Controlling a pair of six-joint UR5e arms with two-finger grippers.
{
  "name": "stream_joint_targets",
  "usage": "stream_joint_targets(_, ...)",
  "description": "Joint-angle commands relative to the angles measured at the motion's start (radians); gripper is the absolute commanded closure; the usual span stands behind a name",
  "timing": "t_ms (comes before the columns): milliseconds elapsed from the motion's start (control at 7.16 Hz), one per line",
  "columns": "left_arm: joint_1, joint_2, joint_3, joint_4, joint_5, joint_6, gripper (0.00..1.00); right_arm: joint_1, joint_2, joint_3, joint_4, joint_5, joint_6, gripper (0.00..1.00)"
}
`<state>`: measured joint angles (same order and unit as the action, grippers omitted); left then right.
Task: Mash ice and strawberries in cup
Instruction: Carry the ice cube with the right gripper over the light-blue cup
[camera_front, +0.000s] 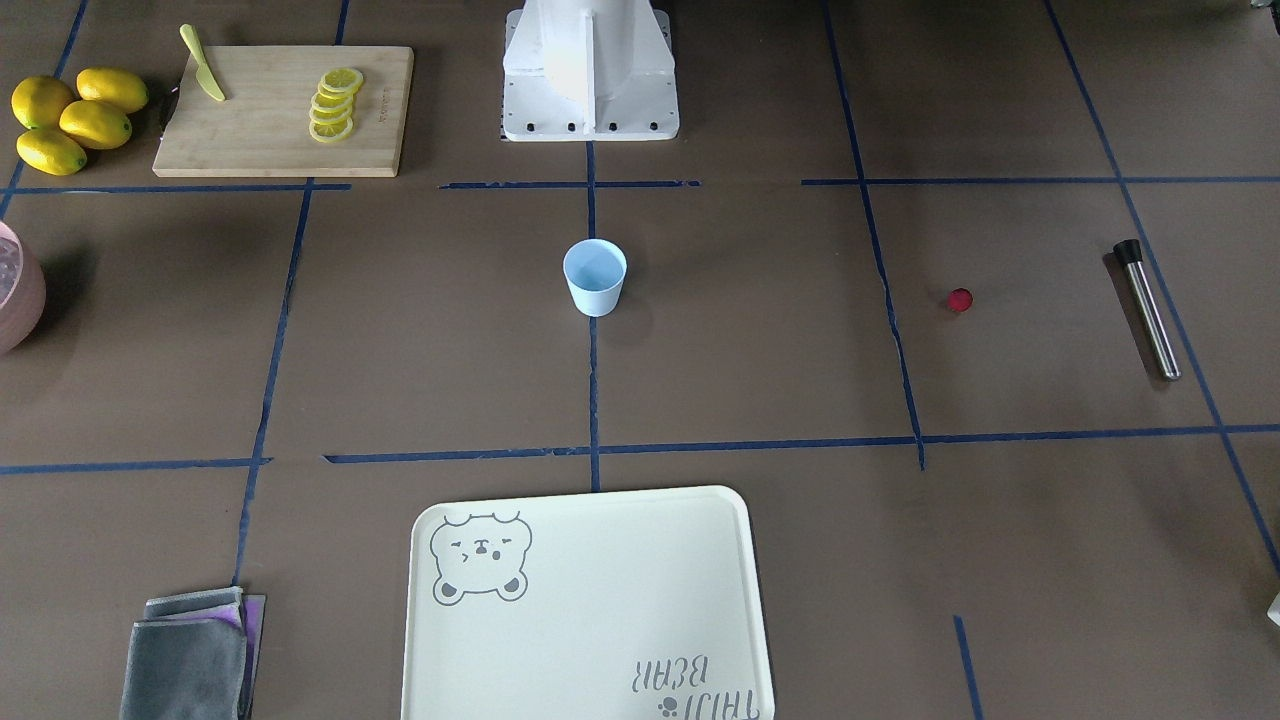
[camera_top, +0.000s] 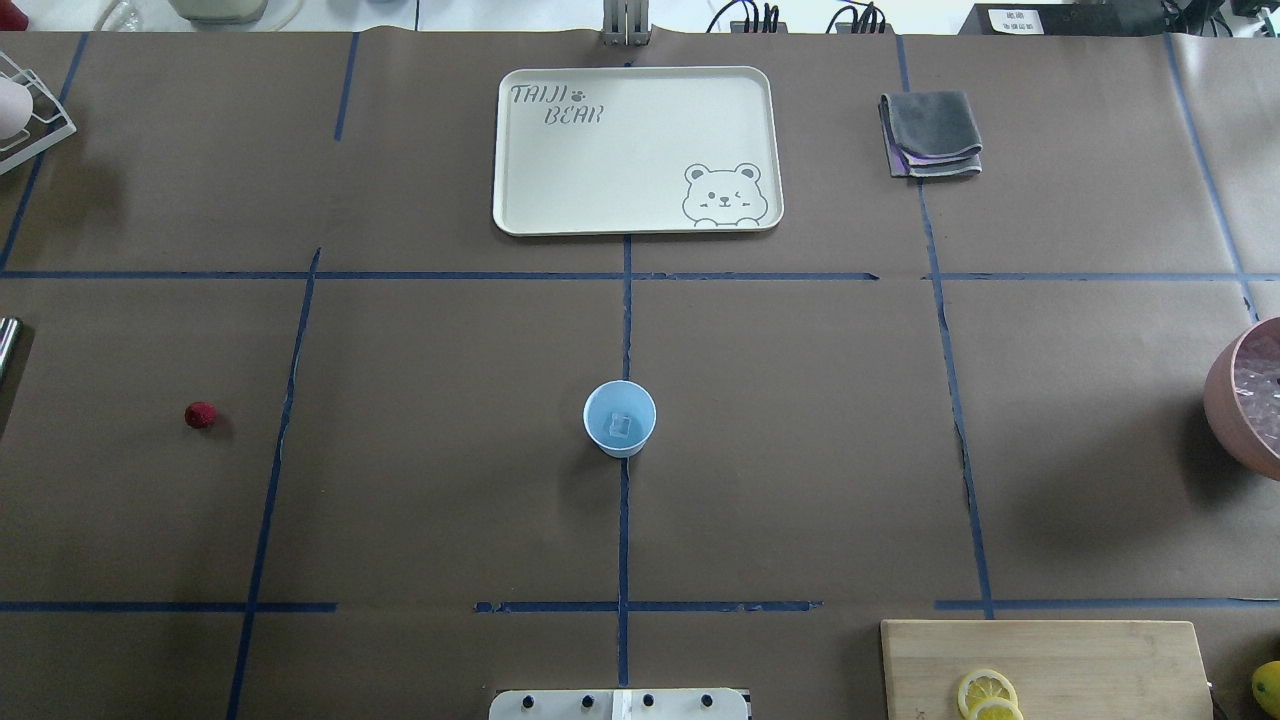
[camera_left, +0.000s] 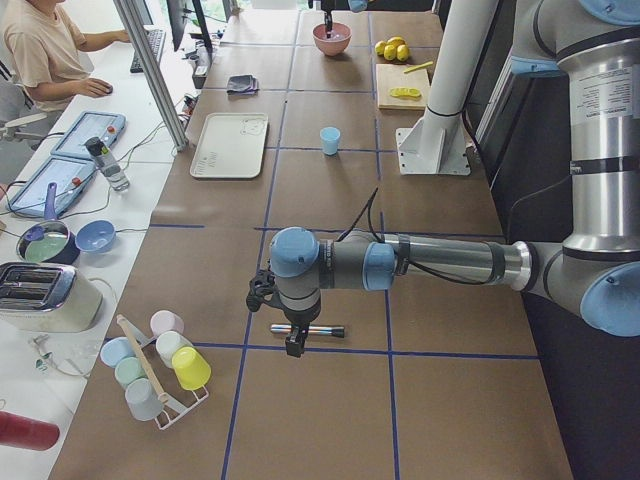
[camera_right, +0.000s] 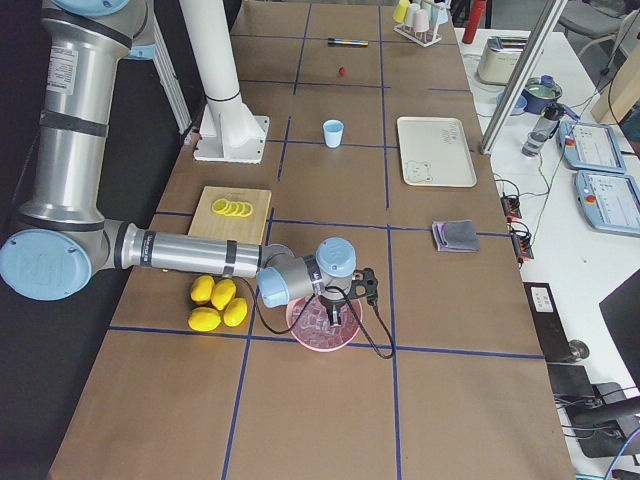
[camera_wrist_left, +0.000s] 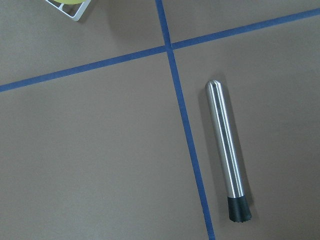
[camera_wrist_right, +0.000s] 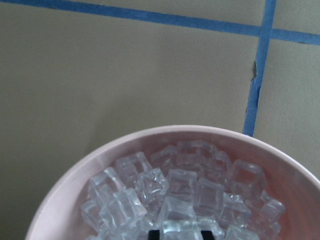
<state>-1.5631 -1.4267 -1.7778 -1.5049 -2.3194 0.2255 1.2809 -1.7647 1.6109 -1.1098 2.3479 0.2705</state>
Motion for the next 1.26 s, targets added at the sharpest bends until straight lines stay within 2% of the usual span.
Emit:
stream_joint_targets(0, 0.000, 0.002, 0.000, 0.000, 0.000, 0.000, 0.00, 0.000, 0.001, 0.012, 0.001, 0.002, 0.003, 1.00)
stream_joint_targets(140, 0.000, 0.006, 0.000, 0.000, 0.000, 0.000, 0.00, 0.001, -0.001, 0.064, 0.001, 0.004, 0.022, 1.00)
stream_joint_targets(419, 0.000, 0.014, -0.006, -0.002, 0.000, 0.000, 0.00, -0.014, 0.001, 0.240, -0.005, 0.013, 0.242, 1.00)
stream_joint_targets(698, 0.000, 0.014, -0.008, -0.002, 0.000, 0.000, 0.00, -0.179, 0.039, 0.377, 0.002, 0.016, 0.588, 1.00)
stream_joint_targets(977, 0.002, 0.014, -0.009, -0.002, 0.000, 0.000, 0.00, -0.361, 0.251, 0.406, 0.010, -0.028, 0.999, 1.00)
stream_joint_targets(1117, 0.000, 0.014, -0.008, -0.002, 0.000, 0.000, 0.00, -0.449, 0.336, 0.405, 0.008, -0.100, 1.130, 1.00)
